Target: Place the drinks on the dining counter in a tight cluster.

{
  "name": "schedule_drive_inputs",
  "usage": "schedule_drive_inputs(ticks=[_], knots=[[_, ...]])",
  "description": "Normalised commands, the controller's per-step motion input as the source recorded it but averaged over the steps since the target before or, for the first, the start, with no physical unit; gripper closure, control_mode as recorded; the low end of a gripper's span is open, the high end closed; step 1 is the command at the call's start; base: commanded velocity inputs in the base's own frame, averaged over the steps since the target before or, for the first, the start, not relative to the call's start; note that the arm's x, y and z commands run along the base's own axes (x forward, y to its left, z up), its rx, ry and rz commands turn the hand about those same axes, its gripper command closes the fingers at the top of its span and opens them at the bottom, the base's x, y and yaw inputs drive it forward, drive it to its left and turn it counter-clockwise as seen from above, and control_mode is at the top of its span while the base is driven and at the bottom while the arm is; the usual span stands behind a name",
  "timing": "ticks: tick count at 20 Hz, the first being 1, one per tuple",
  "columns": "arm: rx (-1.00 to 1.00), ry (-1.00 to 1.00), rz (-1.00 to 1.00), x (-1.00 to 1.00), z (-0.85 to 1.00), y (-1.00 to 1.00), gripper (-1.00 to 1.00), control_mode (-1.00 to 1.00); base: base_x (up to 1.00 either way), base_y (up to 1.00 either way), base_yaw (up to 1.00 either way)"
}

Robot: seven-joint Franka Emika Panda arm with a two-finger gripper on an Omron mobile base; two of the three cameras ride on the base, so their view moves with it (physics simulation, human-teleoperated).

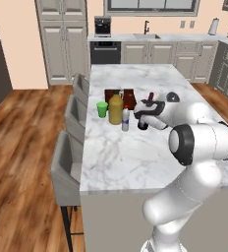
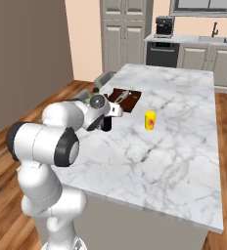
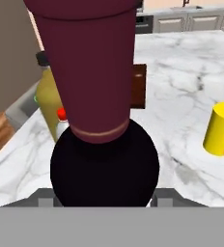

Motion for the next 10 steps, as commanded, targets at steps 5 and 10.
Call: schedule_drive_inputs(ticks=[5, 10], knots=[[-0.21, 0.00, 0.11, 0.26, 0.00, -0.14, 1.00, -1.00, 0.00, 0.00, 0.00], [-0.05, 0.00, 0.08, 0.35, 0.00, -0.02, 1.00, -1.00, 0.00, 0.00, 0.00]])
